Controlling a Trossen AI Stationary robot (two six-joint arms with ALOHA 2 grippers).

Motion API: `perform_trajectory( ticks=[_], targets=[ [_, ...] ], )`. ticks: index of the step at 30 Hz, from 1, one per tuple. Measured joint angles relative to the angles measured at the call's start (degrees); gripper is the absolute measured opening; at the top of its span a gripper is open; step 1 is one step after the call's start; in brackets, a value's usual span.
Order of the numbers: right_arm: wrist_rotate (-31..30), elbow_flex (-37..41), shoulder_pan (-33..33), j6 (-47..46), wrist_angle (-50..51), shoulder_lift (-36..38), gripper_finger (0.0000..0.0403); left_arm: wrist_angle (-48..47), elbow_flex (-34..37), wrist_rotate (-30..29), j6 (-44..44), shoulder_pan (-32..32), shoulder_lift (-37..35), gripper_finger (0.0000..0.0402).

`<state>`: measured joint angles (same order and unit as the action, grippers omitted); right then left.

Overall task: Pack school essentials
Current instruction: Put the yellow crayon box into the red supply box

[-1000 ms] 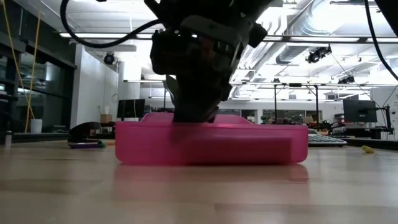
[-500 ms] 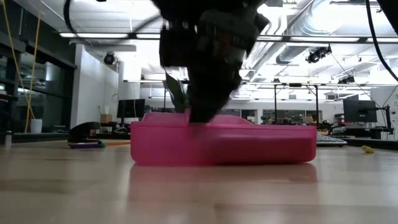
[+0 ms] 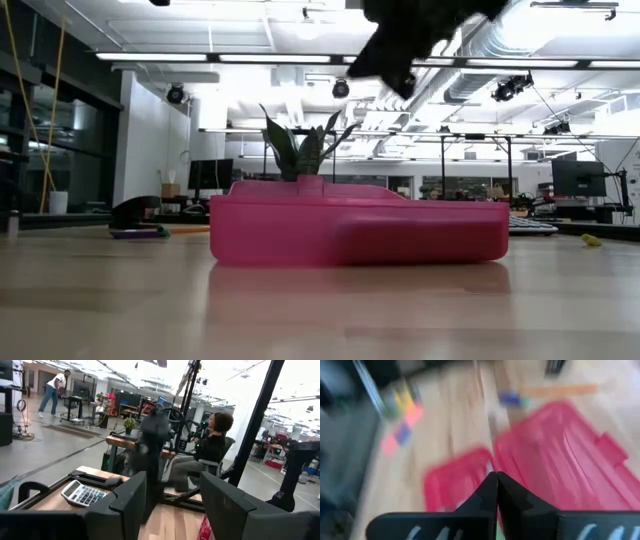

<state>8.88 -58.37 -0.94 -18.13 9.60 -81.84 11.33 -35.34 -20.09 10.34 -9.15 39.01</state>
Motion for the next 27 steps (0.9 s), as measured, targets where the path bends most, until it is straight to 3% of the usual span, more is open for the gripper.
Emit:
perform_trajectory(
  ticks=[5, 8, 23, 27],
  targets=[
    [-7.32, 15.85, 1.52, -8.59, -30.4, 12.09, 0.0, -0.72, -0.01, -0.27, -0.02, -0.02, 0.07, 0.0172],
    [-10.76, 21.28, 2.46, -8.1, -40.83, 15.86, 0.0, -1.55, -0.01, -0.75, -0.03, 0.0, 0.46, 0.0172],
    [-12.12, 24.02, 2.81, -2.36, -42.74, 20.46, 0.0, -1.7, 0.0, -0.97, 0.03, -0.02, 0.86, 0.0172],
    [-12.13, 24.02, 2.81, -2.36, -42.36, 20.44, 0.0, -2.89, -0.33, -2.75, 6.01, -0.02, 1.89, 0.0172]
  ],
)
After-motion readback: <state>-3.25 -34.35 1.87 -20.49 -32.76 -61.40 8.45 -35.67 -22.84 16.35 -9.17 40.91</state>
